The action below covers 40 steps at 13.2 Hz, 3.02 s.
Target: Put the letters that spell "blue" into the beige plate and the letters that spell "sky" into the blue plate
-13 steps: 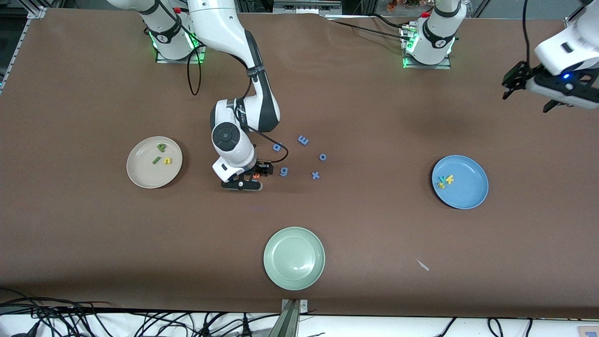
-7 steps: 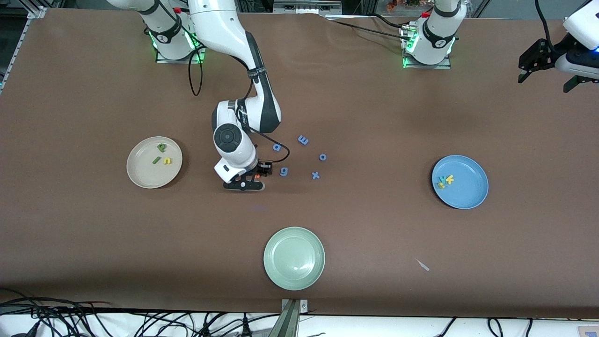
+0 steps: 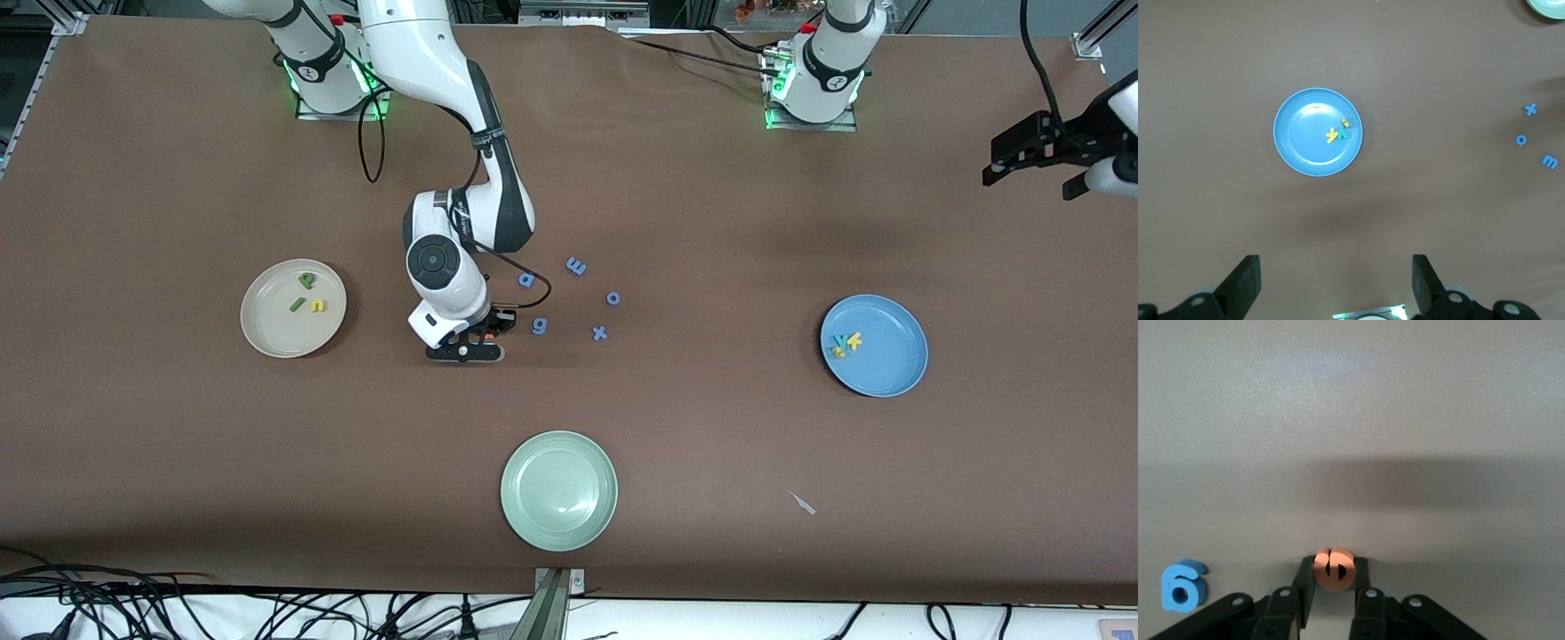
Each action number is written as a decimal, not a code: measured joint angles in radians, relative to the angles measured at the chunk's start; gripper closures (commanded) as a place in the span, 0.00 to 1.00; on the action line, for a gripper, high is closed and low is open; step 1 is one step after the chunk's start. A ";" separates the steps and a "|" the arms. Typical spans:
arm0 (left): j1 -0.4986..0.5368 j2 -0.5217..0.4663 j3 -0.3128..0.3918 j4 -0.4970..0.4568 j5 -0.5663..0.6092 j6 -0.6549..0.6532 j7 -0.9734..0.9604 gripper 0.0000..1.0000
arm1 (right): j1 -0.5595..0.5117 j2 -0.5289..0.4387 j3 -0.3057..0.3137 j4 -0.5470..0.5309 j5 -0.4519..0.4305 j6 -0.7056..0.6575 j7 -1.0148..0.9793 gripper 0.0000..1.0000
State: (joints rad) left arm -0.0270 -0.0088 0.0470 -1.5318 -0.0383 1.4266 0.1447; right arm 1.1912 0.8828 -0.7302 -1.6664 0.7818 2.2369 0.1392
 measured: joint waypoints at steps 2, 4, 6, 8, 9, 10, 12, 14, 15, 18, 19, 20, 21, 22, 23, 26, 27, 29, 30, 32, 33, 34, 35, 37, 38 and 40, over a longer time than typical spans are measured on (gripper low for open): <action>-0.037 0.035 0.022 0.045 0.000 -0.020 -0.028 0.00 | -0.001 0.000 -0.002 0.005 0.000 -0.004 -0.004 0.98; -0.047 0.038 0.026 0.057 0.000 -0.034 -0.043 0.00 | -0.013 -0.004 -0.041 0.035 -0.001 -0.108 -0.045 0.98; -0.072 0.038 0.033 0.062 0.000 -0.051 -0.094 0.00 | -0.030 -0.018 -0.148 0.052 -0.001 -0.289 -0.179 0.97; -0.085 0.037 0.033 0.061 0.000 -0.064 -0.143 0.00 | -0.044 -0.033 -0.258 0.028 -0.001 -0.424 -0.313 0.97; -0.087 0.033 0.033 0.057 0.000 -0.070 -0.152 0.00 | -0.042 -0.042 -0.305 -0.006 -0.001 -0.449 -0.383 0.97; -0.086 0.029 0.034 0.053 0.000 -0.072 -0.156 0.00 | -0.027 -0.049 -0.354 -0.053 -0.001 -0.458 -0.449 0.97; -0.086 0.025 0.039 0.049 0.000 -0.072 -0.158 0.00 | 0.043 -0.056 -0.456 -0.171 0.000 -0.454 -0.559 0.97; -0.084 0.025 0.043 0.048 0.000 -0.072 -0.158 0.00 | 0.117 -0.059 -0.525 -0.291 0.000 -0.423 -0.631 0.97; -0.084 0.025 0.043 0.048 0.000 -0.072 -0.158 0.00 | 0.138 -0.060 -0.537 -0.341 0.000 -0.394 -0.652 0.97; -0.084 0.025 0.043 0.048 0.000 -0.072 -0.159 0.00 | 0.151 -0.057 -0.538 -0.434 0.000 -0.300 -0.674 0.96; -0.084 0.025 0.043 0.048 0.000 -0.072 -0.159 0.00 | 0.146 -0.056 -0.538 -0.445 0.000 -0.286 -0.676 0.86; -0.084 0.025 0.043 0.048 0.000 -0.072 -0.159 0.00 | 0.139 -0.056 -0.537 -0.448 0.001 -0.282 -0.676 0.39; -0.084 0.025 0.043 0.048 0.000 -0.075 -0.159 0.00 | 0.130 -0.056 -0.537 -0.448 0.001 -0.282 -0.676 0.00; -0.084 0.025 0.043 0.048 0.000 -0.082 -0.159 0.00 | 0.123 -0.056 -0.537 -0.447 0.002 -0.282 -0.676 0.00; -0.085 0.025 0.043 0.048 0.000 -0.088 -0.159 0.00 | 0.116 -0.056 -0.537 -0.443 0.004 -0.282 -0.676 0.00; -0.088 0.025 0.042 0.048 0.000 -0.093 -0.159 0.00 | 0.096 -0.056 -0.537 -0.396 0.007 -0.315 -0.676 0.00; -0.088 0.025 0.042 0.048 0.000 -0.093 -0.159 0.00 | 0.086 -0.056 -0.538 -0.368 0.007 -0.349 -0.676 0.00; -0.088 0.025 0.042 0.048 0.000 -0.093 -0.159 0.00 | 0.057 -0.056 -0.542 -0.304 0.007 -0.431 -0.676 0.00; -0.088 0.026 0.042 0.048 0.000 -0.093 -0.159 0.00 | 0.038 -0.056 -0.545 -0.272 0.007 -0.471 -0.676 0.00; -0.088 0.026 0.042 0.047 0.000 -0.094 -0.159 0.00 | -0.001 -0.056 -0.556 -0.207 0.007 -0.551 -0.676 0.00; -0.088 0.026 0.042 0.046 0.000 -0.094 -0.159 0.00 | -0.019 -0.056 -0.566 -0.176 0.007 -0.585 -0.676 0.00; -0.088 0.026 0.042 0.046 0.000 -0.094 -0.159 0.00 | -0.039 -0.057 -0.575 -0.149 0.007 -0.616 -0.676 0.00; -0.088 0.026 0.042 0.046 0.000 -0.094 -0.159 0.00 | -0.056 -0.058 -0.580 -0.127 0.007 -0.644 -0.676 0.00; -0.088 0.026 0.042 0.045 0.000 -0.095 -0.159 0.00 | -0.076 -0.059 -0.591 -0.096 0.007 -0.691 -0.677 0.00; -0.088 0.026 0.042 0.045 0.000 -0.095 -0.159 0.00 | -0.080 -0.064 -0.592 -0.085 -0.002 -0.700 -0.679 0.00; -0.088 0.026 0.042 0.045 0.000 -0.096 -0.159 0.00 | -0.104 -0.120 -0.538 -0.059 -0.120 -0.701 -0.686 0.00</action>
State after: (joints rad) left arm -0.1148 0.0173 0.0892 -1.4867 -0.0385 1.3308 -0.0142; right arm 1.0876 0.7631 -1.2682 -1.7254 0.6619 1.5354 -0.5472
